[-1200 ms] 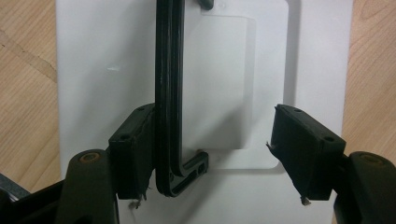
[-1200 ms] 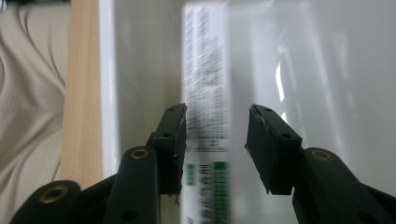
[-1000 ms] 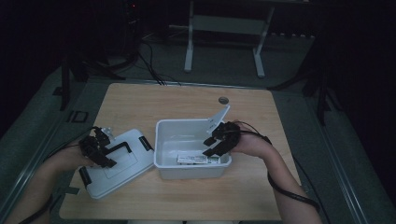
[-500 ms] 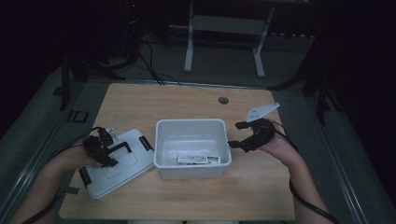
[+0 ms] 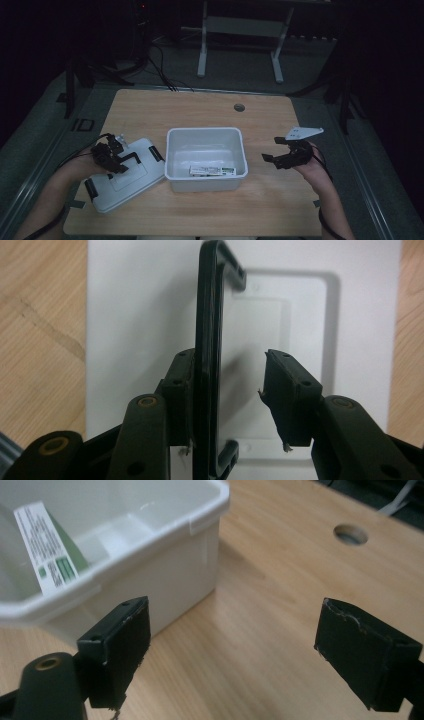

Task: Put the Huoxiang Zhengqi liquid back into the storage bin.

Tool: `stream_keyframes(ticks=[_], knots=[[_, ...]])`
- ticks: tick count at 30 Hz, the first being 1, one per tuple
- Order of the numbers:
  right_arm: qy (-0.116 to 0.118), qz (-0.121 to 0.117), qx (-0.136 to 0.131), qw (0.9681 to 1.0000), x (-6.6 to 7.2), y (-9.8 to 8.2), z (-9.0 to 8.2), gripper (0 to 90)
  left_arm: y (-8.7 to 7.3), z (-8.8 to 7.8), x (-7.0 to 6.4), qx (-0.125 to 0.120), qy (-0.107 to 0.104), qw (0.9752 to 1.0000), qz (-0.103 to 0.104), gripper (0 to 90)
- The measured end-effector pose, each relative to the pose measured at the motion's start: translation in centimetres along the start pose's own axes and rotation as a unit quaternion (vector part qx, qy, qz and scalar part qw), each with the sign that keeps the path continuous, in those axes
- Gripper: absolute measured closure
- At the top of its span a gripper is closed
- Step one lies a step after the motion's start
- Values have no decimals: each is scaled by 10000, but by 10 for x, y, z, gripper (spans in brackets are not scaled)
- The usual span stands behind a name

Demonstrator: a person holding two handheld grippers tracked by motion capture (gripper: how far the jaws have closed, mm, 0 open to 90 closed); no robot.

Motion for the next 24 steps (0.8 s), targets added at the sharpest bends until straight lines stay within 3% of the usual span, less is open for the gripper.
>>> stream_keyframes(ticks=[5,12,18,19,24], knots=[[60,172,146,9997,3,-30,12,144,4,1,0,16,34,10000,46,591],[-4,278,96,9996,6,-48,19,144,5,3,-1,-7,10,10000,30,662],[-188,392,5,9991,6,-62,19,144,5,4,-4,-16,-135,9999,26,761],[-291,543,-36,9981,6,-71,19,144,5,4,-5,-18,-208,9998,44,812],[-389,700,-112,9967,6,-80,20,144,5,3,-4,-51,-133,9999,57,828]])
Point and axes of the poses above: each handheld gripper's, and its own axes: z roughly forward along the jaws, y roughly out of its top, x roughly to its left, the point moved 7 cm from there along z, roughly forward along the jaws, and after that the axes turned 1 degree about -x, right-handed, at the moved point
